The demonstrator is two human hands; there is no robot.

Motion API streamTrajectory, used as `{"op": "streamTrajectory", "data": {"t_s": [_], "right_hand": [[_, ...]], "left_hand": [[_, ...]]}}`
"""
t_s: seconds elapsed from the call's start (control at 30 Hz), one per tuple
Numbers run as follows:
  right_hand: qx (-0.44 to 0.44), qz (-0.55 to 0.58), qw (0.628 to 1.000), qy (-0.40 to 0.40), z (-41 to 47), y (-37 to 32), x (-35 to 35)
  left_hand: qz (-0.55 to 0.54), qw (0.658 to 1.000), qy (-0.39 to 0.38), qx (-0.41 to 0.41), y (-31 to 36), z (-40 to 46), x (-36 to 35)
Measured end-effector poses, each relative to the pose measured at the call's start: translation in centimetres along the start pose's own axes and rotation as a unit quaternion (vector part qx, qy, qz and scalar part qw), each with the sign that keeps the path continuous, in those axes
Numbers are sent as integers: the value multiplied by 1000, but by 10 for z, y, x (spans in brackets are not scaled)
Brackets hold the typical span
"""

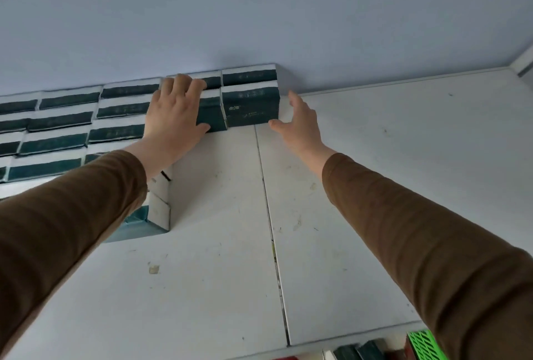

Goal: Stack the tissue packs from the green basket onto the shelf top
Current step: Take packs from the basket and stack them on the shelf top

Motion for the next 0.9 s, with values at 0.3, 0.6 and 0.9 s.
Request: {"op": "streamTrajectory", "data": {"t_s": [0.3, 0.6, 0.9], "right_hand": [[82, -139, 983, 88, -166, 10, 94], [56, -185, 962, 192, -380, 67, 196], [-21, -189, 953, 237, -487, 170, 288]], "left_hand": [[-73, 993, 4, -96, 119, -100, 33], [-162, 971, -9, -178, 269, -260, 59], [-194, 939, 29, -284, 431, -340, 60]]}}
Point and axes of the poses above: each hand's wrist, its own z-axis towards the middle knuckle, its own x-axis out of the back of the hand, y = z × x, the point moved 4 cm from there along z, towards the middle knuckle, and after that the axes turned 6 degrees about x, right-handed, at the moved point
